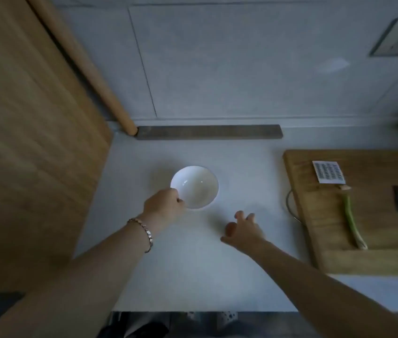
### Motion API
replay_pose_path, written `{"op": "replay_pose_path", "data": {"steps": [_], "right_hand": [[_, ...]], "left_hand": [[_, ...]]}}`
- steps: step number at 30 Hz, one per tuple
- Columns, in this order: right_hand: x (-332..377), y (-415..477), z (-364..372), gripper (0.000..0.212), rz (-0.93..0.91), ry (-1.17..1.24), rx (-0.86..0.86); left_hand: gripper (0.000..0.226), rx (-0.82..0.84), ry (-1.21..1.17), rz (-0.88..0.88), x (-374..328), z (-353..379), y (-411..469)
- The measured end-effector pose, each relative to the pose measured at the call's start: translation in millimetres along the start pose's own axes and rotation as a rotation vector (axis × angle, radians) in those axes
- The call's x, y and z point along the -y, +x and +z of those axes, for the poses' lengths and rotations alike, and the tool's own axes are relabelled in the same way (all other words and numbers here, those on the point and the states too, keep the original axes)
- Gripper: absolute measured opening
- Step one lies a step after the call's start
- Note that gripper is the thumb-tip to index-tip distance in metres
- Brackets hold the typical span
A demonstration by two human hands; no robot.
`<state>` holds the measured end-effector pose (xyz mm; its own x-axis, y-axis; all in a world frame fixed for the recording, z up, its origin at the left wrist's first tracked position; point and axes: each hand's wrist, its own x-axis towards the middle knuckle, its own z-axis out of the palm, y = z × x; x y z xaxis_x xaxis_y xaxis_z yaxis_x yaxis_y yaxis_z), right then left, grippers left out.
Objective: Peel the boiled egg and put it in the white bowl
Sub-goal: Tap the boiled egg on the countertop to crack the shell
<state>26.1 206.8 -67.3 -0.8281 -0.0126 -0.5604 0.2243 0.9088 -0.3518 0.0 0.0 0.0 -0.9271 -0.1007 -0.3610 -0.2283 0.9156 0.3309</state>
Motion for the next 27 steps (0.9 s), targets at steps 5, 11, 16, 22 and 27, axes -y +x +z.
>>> {"op": "replay_pose_path", "data": {"steps": [5,11,16,22,27], "right_hand": [[0.9,3.1,24.3,0.057,-0.011,-0.064,-0.131],[1.7,13.8,24.1,0.041,-0.066,0.157,-0.237],[-6.3,16.2,26.2,0.049,-0.175,0.141,-0.238],[-22.8,11.4,31.8,0.050,-0.207,0.222,-0.232],[-33.7,10.3,30.5,0.053,-0.282,0.237,-0.252]], "left_hand": [[0.022,-0.005,-0.042,-0.079,24.9,25.9,0.3],[0.027,-0.037,-0.144,-0.132,42.5,43.0,3.7],[0.032,-0.048,-0.186,-0.175,40.3,50.9,0.7],[0.032,-0.084,-0.231,-0.221,28.4,62.2,-6.2],[0.033,-0.123,-0.256,-0.242,20.8,71.2,-12.8]]}}
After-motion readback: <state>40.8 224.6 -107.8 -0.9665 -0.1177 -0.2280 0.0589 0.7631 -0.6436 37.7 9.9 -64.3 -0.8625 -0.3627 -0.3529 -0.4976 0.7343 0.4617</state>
